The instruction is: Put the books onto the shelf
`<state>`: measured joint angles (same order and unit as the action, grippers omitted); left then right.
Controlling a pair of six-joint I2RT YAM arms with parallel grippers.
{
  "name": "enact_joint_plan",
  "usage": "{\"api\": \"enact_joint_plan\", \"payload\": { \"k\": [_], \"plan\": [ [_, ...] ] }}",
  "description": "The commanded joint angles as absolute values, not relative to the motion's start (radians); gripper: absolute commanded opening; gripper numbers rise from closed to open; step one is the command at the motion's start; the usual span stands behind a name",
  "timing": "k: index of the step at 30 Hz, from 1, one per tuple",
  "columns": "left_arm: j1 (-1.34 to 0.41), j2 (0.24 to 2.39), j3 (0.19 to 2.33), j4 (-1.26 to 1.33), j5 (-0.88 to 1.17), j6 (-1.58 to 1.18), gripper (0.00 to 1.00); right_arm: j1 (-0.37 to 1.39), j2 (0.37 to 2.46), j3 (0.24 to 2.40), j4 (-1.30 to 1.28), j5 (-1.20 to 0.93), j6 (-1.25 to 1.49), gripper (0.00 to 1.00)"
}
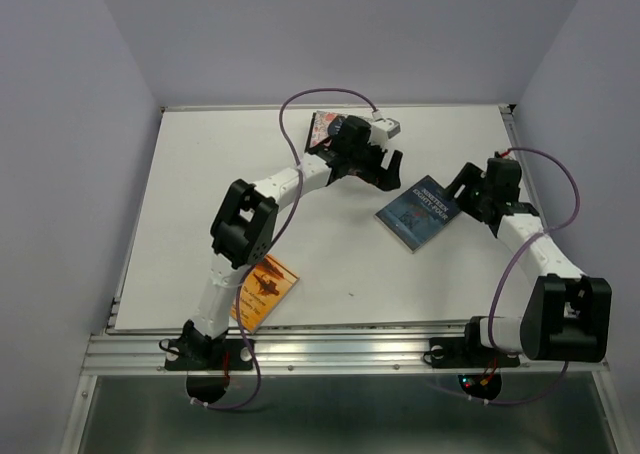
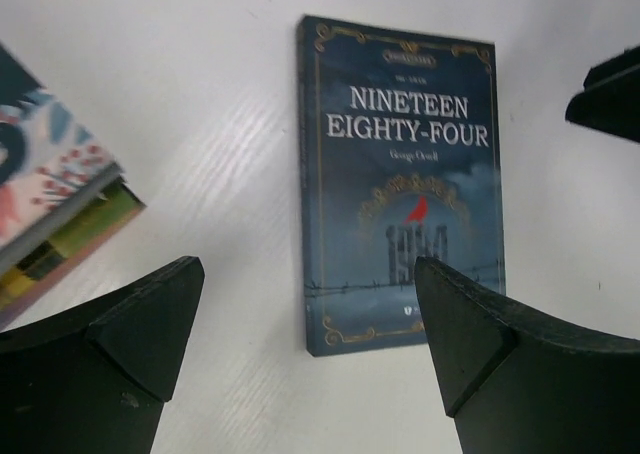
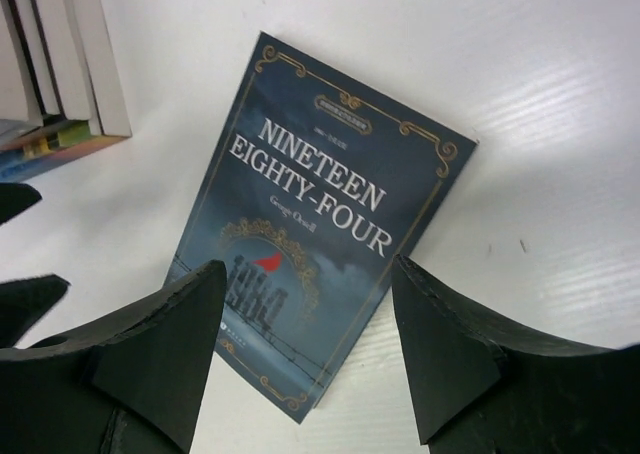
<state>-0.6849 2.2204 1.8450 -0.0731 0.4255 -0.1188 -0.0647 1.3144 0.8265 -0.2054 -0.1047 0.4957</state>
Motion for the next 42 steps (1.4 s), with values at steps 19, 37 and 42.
{"api": "enact_joint_plan", "payload": {
  "k": [19, 37, 42],
  "plan": [
    [-0.746, 2.382, 1.982, -0.201, 0.465, -0.103, 0.99, -0.071, 1.396, 0.663, -0.170, -0.156, 0.604, 0.70],
    [-0.782, 2.442, 2.031, -0.150, 0.839, -0.255, 0.99, -0.071, 1.584, 0.689, 0.000, -0.265, 0.618, 0.61],
    [-0.788, 2.366, 1.907, -0.036, 1.038, -0.362, 0.99, -0.071, 1.600, 0.677, 0.058, -0.308, 0.626, 0.57]
  ]
}}
